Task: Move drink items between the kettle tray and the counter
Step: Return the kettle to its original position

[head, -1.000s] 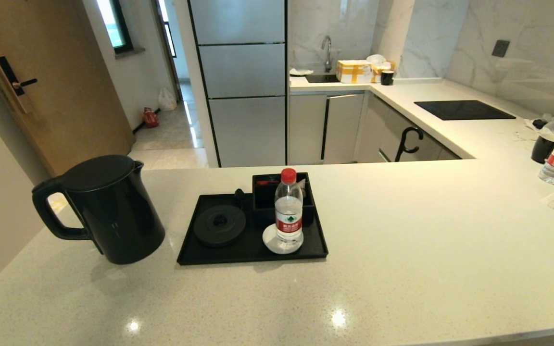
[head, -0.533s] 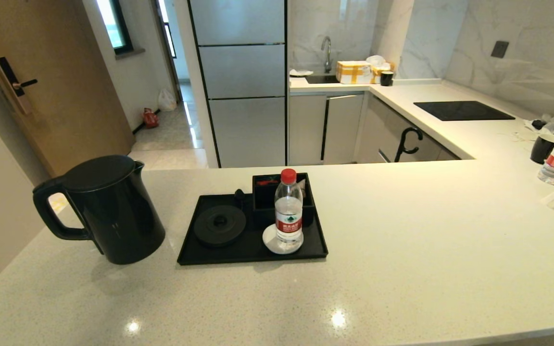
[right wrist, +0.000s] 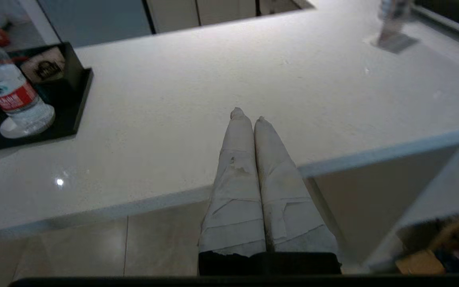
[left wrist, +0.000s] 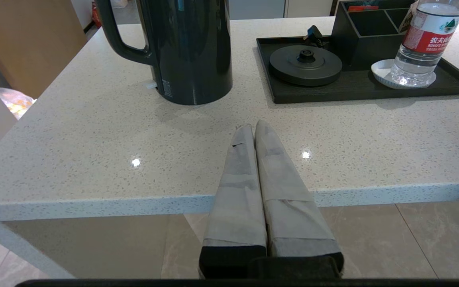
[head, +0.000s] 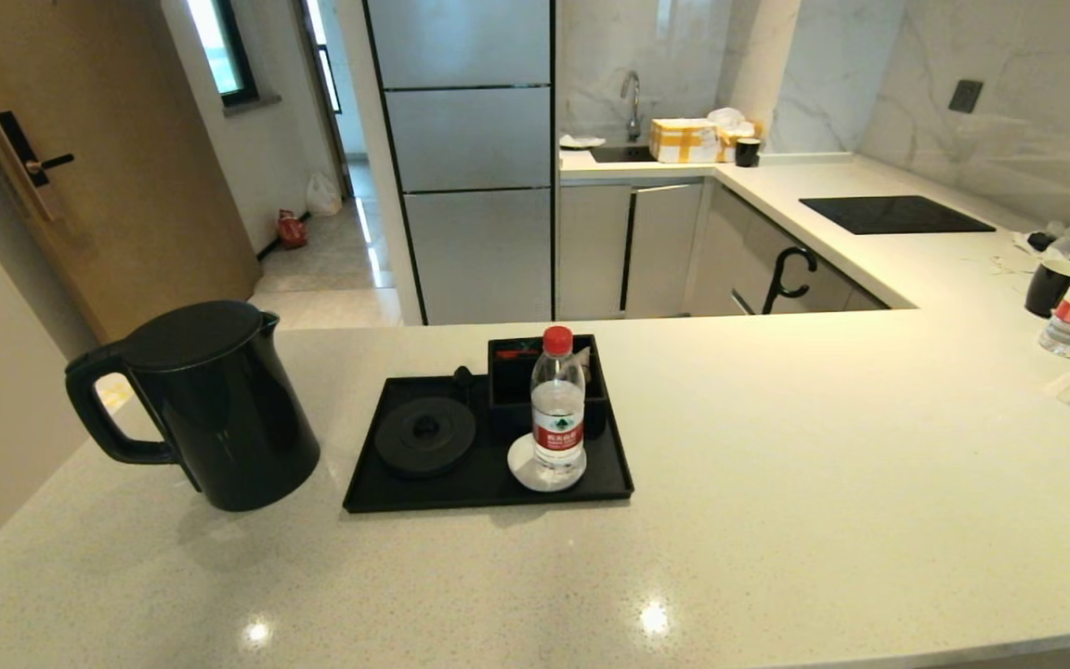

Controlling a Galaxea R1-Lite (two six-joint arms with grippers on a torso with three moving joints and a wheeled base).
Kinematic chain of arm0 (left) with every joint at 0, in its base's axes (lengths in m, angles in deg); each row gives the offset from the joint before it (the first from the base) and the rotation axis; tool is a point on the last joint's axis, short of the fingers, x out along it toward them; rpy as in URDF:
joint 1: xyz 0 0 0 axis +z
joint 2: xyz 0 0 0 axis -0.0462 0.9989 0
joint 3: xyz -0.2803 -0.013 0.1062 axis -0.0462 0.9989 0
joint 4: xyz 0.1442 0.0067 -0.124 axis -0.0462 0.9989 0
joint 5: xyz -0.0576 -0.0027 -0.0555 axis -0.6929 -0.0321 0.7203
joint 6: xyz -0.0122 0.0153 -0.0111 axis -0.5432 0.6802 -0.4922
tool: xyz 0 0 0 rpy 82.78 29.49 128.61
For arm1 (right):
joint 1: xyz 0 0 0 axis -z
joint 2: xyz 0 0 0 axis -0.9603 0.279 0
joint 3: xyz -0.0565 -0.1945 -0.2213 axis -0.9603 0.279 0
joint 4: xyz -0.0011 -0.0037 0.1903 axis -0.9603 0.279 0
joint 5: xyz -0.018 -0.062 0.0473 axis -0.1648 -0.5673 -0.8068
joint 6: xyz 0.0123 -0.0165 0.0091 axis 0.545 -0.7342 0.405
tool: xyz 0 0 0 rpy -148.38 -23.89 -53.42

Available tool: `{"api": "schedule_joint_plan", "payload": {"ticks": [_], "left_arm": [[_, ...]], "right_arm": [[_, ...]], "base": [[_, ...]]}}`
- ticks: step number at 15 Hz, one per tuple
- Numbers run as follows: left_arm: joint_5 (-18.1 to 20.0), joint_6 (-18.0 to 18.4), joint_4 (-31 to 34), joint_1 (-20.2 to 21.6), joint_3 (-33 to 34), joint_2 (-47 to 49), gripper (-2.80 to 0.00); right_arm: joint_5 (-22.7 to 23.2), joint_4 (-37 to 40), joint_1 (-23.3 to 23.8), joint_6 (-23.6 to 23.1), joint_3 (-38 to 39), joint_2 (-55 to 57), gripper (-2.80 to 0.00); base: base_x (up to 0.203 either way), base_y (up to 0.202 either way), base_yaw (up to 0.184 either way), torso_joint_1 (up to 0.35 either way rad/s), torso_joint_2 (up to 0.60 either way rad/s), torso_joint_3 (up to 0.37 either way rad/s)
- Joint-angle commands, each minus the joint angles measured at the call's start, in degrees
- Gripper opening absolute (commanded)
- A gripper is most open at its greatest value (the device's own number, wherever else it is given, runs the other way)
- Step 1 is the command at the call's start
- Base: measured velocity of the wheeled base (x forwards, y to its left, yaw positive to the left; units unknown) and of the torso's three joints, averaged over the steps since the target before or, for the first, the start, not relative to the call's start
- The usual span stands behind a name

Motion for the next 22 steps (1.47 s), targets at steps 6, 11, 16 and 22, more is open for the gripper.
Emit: {"api": "schedule_joint_plan", "payload": {"ticks": [6, 11, 16, 22], "left_arm": [[0.0, 0.0, 0.0, 0.0, 0.0, 0.0, -2.8], [0.0, 0.0, 0.0, 0.0, 0.0, 0.0, -2.8], [0.0, 0.0, 0.0, 0.0, 0.0, 0.0, -2.8], [0.0, 2.2, 1.3, 0.1, -0.5, 0.3, -2.8]], "right_arm": [[6.5, -24.0, 0.0, -7.1, 23.2, -1.6, -2.8], [8.4, -25.6, 0.0, -7.9, 23.6, -1.6, -2.8], [8.4, -25.6, 0.0, -7.9, 23.6, -1.6, -2.8], [8.4, -25.6, 0.0, -7.9, 23.5, -1.6, -2.8]], "base": [[0.0, 0.0, 0.0, 0.0, 0.0, 0.0], [0.0, 0.0, 0.0, 0.0, 0.0, 0.0], [0.0, 0.0, 0.0, 0.0, 0.0, 0.0], [0.0, 0.0, 0.0, 0.0, 0.0, 0.0]]}}
